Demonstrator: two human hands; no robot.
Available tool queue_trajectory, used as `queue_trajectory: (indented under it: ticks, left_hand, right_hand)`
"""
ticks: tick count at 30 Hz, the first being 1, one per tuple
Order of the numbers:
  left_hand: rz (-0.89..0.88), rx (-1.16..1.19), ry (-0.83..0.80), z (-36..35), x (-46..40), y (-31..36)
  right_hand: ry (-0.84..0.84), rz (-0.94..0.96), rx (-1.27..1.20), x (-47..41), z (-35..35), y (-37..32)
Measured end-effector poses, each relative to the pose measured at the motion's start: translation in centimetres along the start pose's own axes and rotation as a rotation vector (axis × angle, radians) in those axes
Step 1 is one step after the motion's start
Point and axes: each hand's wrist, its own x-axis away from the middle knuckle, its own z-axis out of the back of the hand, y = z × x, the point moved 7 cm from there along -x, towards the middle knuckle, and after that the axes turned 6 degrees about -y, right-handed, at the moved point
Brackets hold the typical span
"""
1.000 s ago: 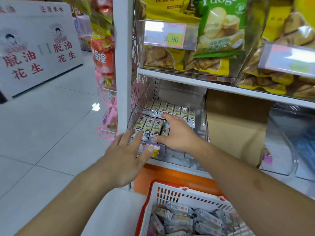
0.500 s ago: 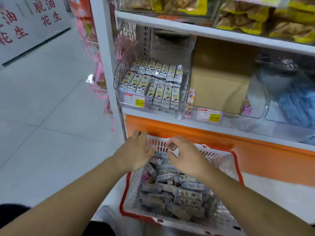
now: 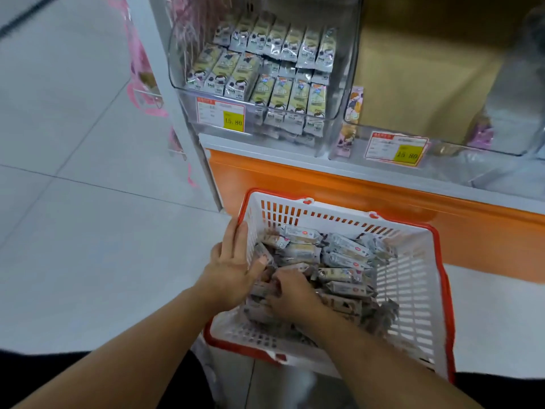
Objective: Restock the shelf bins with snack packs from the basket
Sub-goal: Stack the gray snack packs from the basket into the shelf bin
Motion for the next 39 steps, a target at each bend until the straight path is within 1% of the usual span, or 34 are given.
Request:
queue_trajectory:
  ticks: [2, 5, 9, 14, 16, 18, 19, 21, 23, 24, 25, 27, 31, 35, 36, 37, 39]
  left_hand:
    - [-0.002, -0.025, 0.003, -0.1, -0.1, -0.1]
    - [0.043, -0.039, -0.009, -0.1, -0.1, -0.1]
    - [0.061, -0.072, -0.022, 0.2, 0.0, 0.2]
    - [0.125, -0.133, -0.078, 1.2, 0.1, 0.6]
    - [0.152, -0.167, -0.052, 2.6, 0.4, 1.7]
    - [0.169, -0.16, -0.048, 4.6, 0.7, 3.4]
    - [0.148, -0.115, -0.057, 6.0, 0.9, 4.8]
    - [0.043, 0.06, -0.075, 9.4, 1.6, 8.5]
    - [-0.059, 0.271, -0.124, 12.7, 3.6, 11.9]
    - [-0.124, 0.329, -0.172, 13.9, 4.6, 13.3]
    - [-0.191, 0.331, -0.226, 14.9, 5.6, 14.6]
    - [-0.27, 0.306, -0.296, 15.9, 7.4, 16.0]
    - [-0.314, 0.512, -0.229, 17.4, 8.8, 16.8]
    - [-0.292, 0.616, -0.239, 17.8, 9.0, 17.3]
    - [-0.282, 0.643, -0.241, 17.9, 9.0, 17.4]
    - [-0.271, 0.676, -0.222, 18.0, 9.0, 17.5]
    - [-0.248, 0.748, -0.151, 18.5, 8.8, 17.4]
  right_hand:
    - [0.055, -0.03, 0.061, -0.9, -0.5, 0.4]
    - [0.078, -0.03, 0.114, -1.6, -1.3, 0.8]
    - [0.064, -0.031, -0.04, -0.3, -0.1, 0.4]
    - [0.034, 0.008, -0.15, 3.5, 5.8, -1.2]
    - [0.031, 0.027, -0.201, 5.6, 9.1, -1.9]
    - [0.064, 0.041, -0.228, 8.0, 12.9, -2.7]
    - [0.092, 0.062, -0.223, 9.4, 14.9, -3.3]
    - [0.143, 0.094, -0.242, 12.3, 18.8, -4.5]
    - [0.168, 0.119, -0.339, 15.1, 22.0, -5.3]
    - [0.177, 0.138, -0.404, 16.3, 23.2, -5.6]
    - [0.19, 0.16, -0.475, 17.4, 24.2, -5.8]
    - [0.224, 0.213, -0.605, 19.0, 25.5, -6.0]
    - [0.211, 0.314, -0.829, 20.3, 26.2, -6.8]
    - [0.332, 0.377, -0.947, 20.8, 27.2, -7.6]
    - [0.375, 0.402, -0.94, 20.8, 27.5, -7.8]
    - [0.428, 0.423, -0.882, 21.1, 27.8, -8.0]
    - [0.529, 0.464, -0.623, 21.8, 28.2, -8.9]
